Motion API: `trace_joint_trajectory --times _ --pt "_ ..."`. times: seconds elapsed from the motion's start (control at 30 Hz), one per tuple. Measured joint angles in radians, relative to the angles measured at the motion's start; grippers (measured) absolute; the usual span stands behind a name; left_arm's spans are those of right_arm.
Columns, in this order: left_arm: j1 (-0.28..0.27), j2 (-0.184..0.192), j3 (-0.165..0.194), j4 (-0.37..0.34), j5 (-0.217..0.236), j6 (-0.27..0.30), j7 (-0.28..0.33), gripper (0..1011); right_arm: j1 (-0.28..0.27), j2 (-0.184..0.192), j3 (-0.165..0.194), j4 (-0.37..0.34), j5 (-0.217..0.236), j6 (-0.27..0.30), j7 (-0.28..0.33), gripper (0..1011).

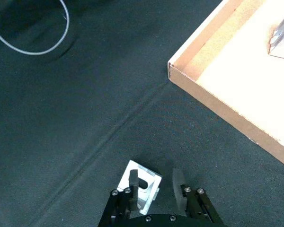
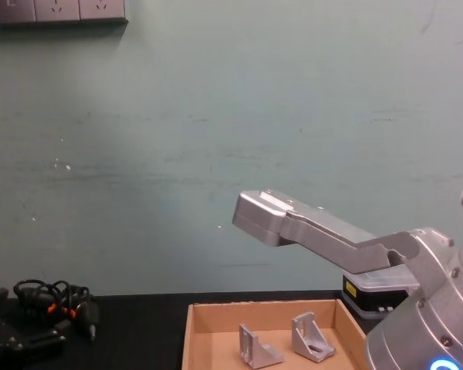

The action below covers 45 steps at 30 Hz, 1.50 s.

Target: Use one hand to pick up the angle iron from the table and place it into the box.

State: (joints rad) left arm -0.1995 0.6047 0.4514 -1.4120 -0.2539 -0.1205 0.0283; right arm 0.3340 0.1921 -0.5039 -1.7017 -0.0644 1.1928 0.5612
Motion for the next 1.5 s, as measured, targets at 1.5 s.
trace_joint_trajectory --times 1.5 --pt "0.000 0.000 0.000 0.000 0.000 0.000 0.000 1000 0.028 -0.053 0.135 -0.088 -0.024 -0.079 -0.009 57"
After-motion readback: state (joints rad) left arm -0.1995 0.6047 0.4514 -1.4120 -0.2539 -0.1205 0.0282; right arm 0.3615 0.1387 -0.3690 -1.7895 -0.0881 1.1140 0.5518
